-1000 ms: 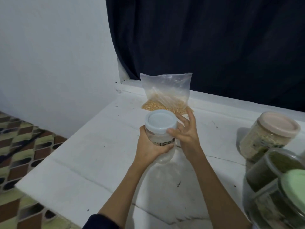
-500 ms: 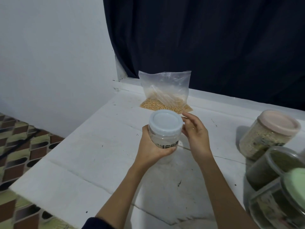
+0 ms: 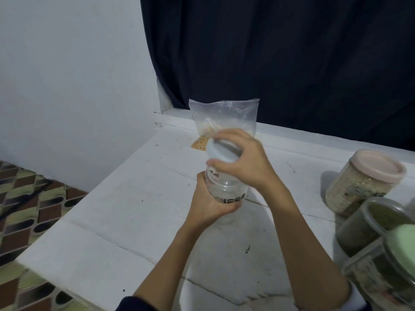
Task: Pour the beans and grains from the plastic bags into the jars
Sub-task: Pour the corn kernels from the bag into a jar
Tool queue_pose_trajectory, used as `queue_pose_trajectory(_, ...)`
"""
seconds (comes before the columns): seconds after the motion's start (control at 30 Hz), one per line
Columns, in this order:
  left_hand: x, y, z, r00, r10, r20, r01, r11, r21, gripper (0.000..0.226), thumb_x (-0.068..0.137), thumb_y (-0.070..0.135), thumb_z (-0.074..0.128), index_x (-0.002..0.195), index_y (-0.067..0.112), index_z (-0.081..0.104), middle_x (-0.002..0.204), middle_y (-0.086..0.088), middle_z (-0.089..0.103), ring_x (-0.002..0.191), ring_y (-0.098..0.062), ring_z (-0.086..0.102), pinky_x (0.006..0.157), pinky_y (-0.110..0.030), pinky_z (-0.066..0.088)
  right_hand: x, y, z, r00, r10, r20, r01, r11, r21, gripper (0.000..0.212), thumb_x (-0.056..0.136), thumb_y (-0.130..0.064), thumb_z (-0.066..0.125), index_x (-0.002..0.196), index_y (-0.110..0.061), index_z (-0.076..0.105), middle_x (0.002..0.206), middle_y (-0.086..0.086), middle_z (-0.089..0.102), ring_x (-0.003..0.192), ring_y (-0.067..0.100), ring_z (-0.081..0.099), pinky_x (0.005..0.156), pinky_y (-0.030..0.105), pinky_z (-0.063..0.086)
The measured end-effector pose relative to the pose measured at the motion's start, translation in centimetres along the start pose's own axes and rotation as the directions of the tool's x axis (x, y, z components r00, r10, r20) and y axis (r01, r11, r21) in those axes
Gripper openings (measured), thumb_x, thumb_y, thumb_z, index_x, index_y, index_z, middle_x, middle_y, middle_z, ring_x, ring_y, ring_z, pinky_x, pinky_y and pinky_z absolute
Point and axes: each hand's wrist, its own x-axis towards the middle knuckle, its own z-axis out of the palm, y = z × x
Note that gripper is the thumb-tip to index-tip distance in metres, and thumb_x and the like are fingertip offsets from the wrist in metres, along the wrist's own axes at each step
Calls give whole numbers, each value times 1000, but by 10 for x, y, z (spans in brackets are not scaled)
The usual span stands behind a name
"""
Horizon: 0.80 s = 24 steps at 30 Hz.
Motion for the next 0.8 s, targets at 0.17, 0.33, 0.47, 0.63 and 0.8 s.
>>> queue_pose_trajectory(0.17, -5, 3, -4, 1000, 1, 30, -1, 1000, 25, 92, 51, 21, 94, 121, 24, 33, 112, 18, 49, 99, 16, 51, 75, -1, 42, -8, 15, -33, 867, 463, -182, -68, 472, 879, 38, 84, -54, 59, 107, -23, 63, 108, 0, 64, 107, 21, 60, 89, 41, 51)
queue_pose_trajectory(0.33, -9, 3, -6, 996, -2, 85, -1, 999, 36, 96, 51, 27, 94, 126, 27, 35, 117, 22, 50, 106, 11, 50, 80, -2, 41, -59, 85, -32, 586, 810, -18, -331, 260, 907, 35, 80, -22, 72, 107, -3, 62, 109, 20, 66, 89, 30, 67, 66, 44, 56)
queue_pose_trajectory(0.47, -13, 2, 1, 994, -14, 110, 16, 1000, -23, 99, 50, 23, 94, 128, 27, 32, 121, 24, 48, 110, 10, 50, 84, -7, 43, -91, 126, -12, 414, 889, -193, -589, 423, 689, 32, 75, 1, 76, 103, 3, 60, 108, 27, 65, 86, 35, 64, 69, 40, 55)
queue_pose_trajectory(0.63, -16, 4, 8, 990, 5, 141, 6, 997, -80, 98, 47, 28, 95, 126, 31, 36, 119, 26, 46, 108, 15, 49, 79, -4, 45, -104, 135, -1, 641, 715, -277, -767, 590, -251, 42, 77, -34, 79, 111, -20, 60, 123, 9, 46, 119, 31, 42, 92, 36, 39)
queue_pose_trajectory(0.8, -19, 1, 4, 989, 19, 148, -15, 999, -30, 104, 41, 55, 79, 132, 40, 29, 134, 13, 32, 123, 4, 40, 100, -21, 42, -87, 124, -10, 649, 724, -233, -712, 470, -521, 55, 80, -43, 73, 126, -23, 51, 135, 9, 32, 128, 30, 27, 101, 41, 32)
